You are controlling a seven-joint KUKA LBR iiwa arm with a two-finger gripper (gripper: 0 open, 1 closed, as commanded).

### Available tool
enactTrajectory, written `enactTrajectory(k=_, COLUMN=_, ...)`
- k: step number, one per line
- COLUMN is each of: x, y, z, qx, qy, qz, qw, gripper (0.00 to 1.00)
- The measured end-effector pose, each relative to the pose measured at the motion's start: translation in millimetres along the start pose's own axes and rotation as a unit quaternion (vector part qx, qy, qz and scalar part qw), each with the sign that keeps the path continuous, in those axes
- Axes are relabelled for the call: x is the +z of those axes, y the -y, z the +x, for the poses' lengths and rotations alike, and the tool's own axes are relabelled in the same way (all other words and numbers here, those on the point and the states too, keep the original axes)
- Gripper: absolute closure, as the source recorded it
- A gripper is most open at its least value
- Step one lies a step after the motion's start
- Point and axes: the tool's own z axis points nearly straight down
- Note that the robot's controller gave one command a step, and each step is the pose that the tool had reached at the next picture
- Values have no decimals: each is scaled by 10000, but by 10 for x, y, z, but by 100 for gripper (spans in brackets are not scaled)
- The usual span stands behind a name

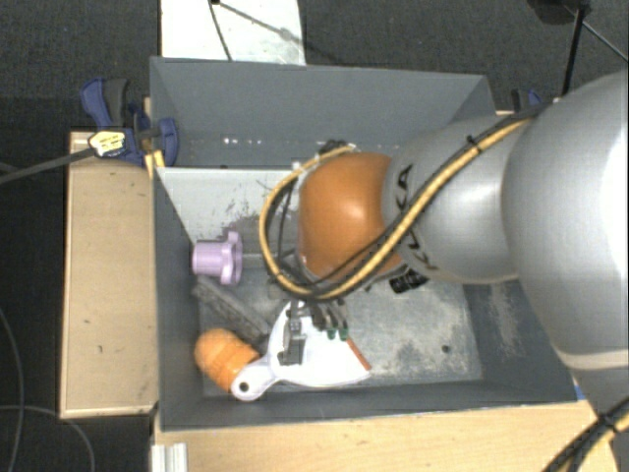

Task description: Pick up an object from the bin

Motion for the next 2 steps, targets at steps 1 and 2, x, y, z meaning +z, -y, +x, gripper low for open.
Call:
enactTrajectory(k=1, x=116, y=98, z=47, qx=460, qy=-9, qz=1, qw=9989, gripper=0)
enactTrajectory(k=2, x=276, y=156, z=-5, qx=-930, qy=33, qz=-12, qw=9957, gripper=100)
